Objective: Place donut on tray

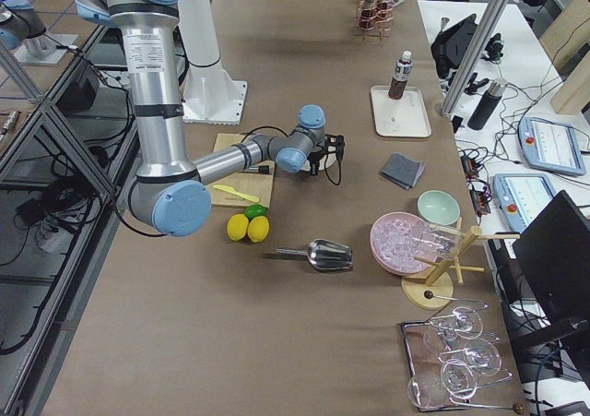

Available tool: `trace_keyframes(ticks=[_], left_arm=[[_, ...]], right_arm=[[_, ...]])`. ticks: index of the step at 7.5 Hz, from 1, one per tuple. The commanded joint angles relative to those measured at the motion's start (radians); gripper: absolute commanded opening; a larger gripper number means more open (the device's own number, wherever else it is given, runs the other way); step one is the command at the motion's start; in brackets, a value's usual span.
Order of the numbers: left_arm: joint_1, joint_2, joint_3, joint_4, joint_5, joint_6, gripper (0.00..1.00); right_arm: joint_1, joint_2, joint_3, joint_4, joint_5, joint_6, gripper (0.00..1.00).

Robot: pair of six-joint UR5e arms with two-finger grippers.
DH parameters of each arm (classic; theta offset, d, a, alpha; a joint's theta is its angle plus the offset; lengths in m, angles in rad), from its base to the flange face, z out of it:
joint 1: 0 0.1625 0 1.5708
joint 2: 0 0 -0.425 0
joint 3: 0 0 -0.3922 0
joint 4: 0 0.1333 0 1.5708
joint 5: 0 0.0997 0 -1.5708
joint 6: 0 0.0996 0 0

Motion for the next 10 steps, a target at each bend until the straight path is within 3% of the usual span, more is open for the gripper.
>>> trace_keyframes(ticks=[1,3,7,10], left_arm=[[0.0,-0.01,0.009,0.0,0.0,-0.001,0.98],[0.0,-0.01,0.011,0.0,0.002,-0.003,0.98],[0.0,-0.012,0.014,-0.001,0.0,-0.003,0.98],[0.003,-0.012,0.014,-0.001,0.0,-0.005,0.98]], right_arm=[[0.023,0.03,0.005,-0.001,0.029,0.067,0.0],[0.025,0.047,0.005,-0.001,0.031,0.099,0.0],[0.048,0.177,-0.009,-0.003,0.069,0.174,0.0],[0.144,0.301,-0.146,-0.004,0.076,0.173,0.0]])
